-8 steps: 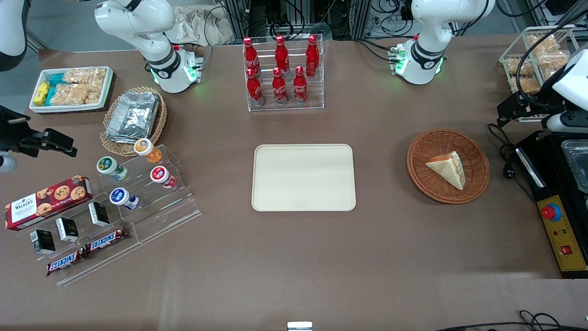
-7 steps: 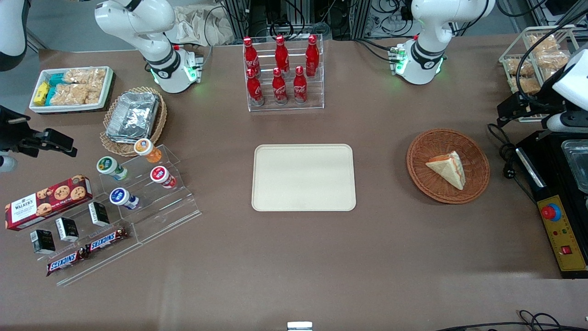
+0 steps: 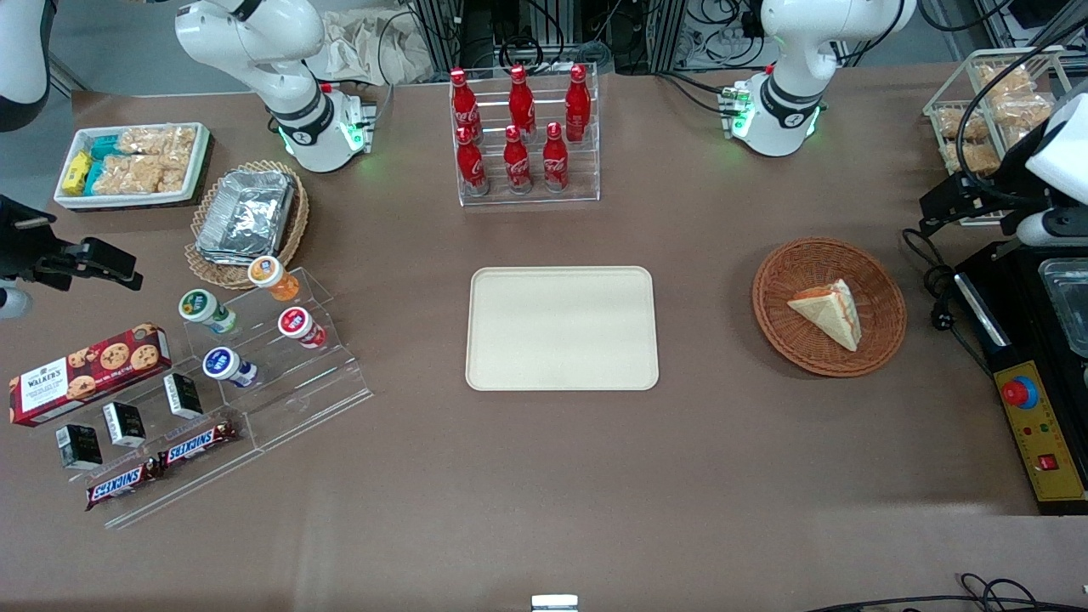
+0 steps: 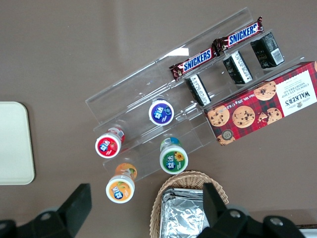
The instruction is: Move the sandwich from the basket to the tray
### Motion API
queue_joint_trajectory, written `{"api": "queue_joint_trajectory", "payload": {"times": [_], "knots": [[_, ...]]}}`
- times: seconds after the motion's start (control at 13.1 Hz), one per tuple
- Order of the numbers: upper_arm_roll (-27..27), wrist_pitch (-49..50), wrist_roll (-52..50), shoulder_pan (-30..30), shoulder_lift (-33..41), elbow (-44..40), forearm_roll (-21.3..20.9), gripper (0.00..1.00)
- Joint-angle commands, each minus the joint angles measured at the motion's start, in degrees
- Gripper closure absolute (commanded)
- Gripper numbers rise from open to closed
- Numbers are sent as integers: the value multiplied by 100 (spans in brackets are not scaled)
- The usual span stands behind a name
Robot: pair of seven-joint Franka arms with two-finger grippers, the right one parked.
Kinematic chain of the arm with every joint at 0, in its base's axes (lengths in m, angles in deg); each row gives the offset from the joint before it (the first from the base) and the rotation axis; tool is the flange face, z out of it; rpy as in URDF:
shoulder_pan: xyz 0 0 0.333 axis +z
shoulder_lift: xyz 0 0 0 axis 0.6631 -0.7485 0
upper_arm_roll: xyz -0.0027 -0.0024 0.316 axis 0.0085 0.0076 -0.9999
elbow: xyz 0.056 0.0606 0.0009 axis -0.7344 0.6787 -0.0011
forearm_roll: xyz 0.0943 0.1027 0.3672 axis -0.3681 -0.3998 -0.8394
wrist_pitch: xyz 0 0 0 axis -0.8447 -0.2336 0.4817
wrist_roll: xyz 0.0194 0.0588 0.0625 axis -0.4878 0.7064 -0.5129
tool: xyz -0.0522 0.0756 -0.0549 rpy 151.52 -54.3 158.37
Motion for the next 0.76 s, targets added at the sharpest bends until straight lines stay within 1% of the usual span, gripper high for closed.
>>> {"api": "queue_joint_trajectory", "payload": {"times": [0.0,0.15,0.23,0.31,0.38,0.54,0.69], "knots": [[-9,148,-1041,-34,-44,-86,-72,0],[-18,157,-1633,-8,26,63,-81,0],[-18,140,-1678,1,122,203,-107,0],[-18,113,-1757,10,210,396,-307,0],[-18,35,-1941,10,332,641,-379,0],[-36,-342,-2441,27,570,1177,-389,0],[-254,-807,-2898,27,842,1801,-301,0]]}}
